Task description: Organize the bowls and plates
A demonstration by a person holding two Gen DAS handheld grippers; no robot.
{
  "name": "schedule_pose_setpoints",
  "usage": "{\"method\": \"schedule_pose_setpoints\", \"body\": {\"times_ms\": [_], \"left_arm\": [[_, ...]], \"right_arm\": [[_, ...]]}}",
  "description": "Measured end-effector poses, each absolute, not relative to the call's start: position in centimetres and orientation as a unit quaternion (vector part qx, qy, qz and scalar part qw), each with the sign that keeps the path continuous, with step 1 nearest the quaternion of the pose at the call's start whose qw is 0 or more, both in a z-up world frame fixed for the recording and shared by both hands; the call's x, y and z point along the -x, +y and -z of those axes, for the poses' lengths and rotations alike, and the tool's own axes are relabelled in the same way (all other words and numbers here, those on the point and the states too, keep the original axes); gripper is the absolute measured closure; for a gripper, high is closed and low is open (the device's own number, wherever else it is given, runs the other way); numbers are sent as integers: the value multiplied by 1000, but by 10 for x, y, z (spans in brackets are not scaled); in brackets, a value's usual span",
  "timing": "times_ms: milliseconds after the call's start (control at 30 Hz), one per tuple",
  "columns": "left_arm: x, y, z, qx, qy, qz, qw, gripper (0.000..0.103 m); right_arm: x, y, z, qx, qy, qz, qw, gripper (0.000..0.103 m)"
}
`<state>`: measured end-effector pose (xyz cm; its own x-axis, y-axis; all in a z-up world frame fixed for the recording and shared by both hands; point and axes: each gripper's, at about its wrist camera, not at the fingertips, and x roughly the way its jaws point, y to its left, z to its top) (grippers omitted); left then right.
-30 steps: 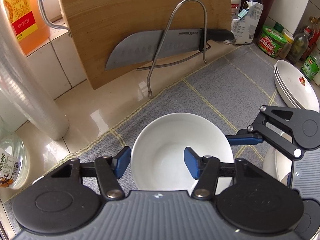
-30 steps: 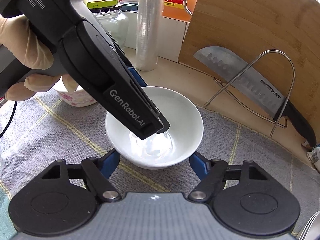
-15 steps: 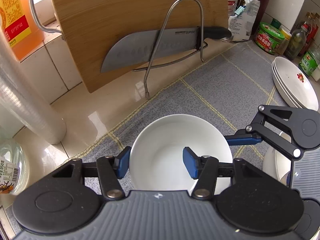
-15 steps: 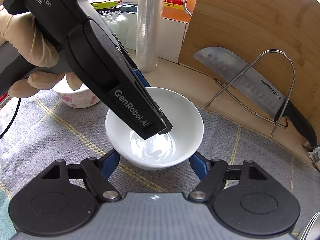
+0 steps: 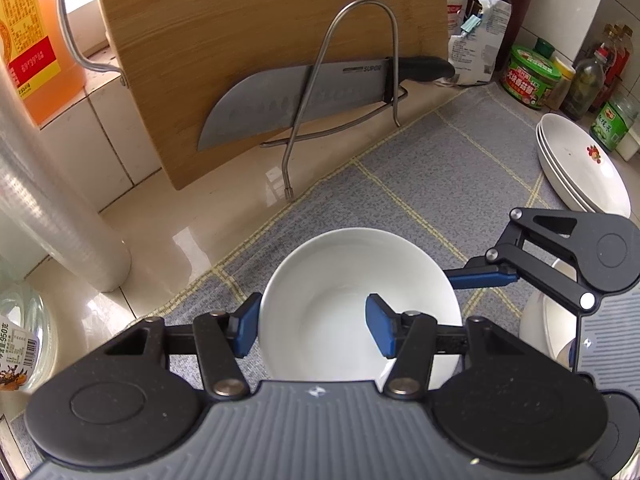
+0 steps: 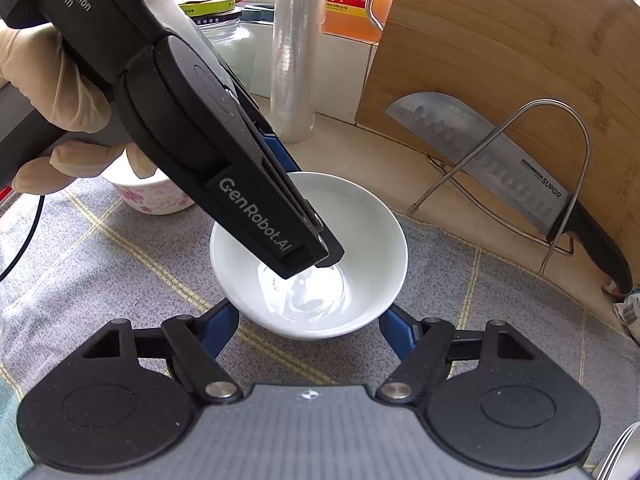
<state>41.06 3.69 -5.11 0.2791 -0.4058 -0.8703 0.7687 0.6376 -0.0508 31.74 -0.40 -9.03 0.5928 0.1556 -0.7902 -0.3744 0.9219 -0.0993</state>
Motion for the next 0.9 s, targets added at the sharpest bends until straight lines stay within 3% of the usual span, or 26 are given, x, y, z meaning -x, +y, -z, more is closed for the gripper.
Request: {"method": "schedule_pose_setpoints", "body": {"times_ms": [900], "left_arm": [[-364,33,8,-210,424,403,783,48]], "right_arm": [[-273,-8,51,145,404,-135,893,22]]}}
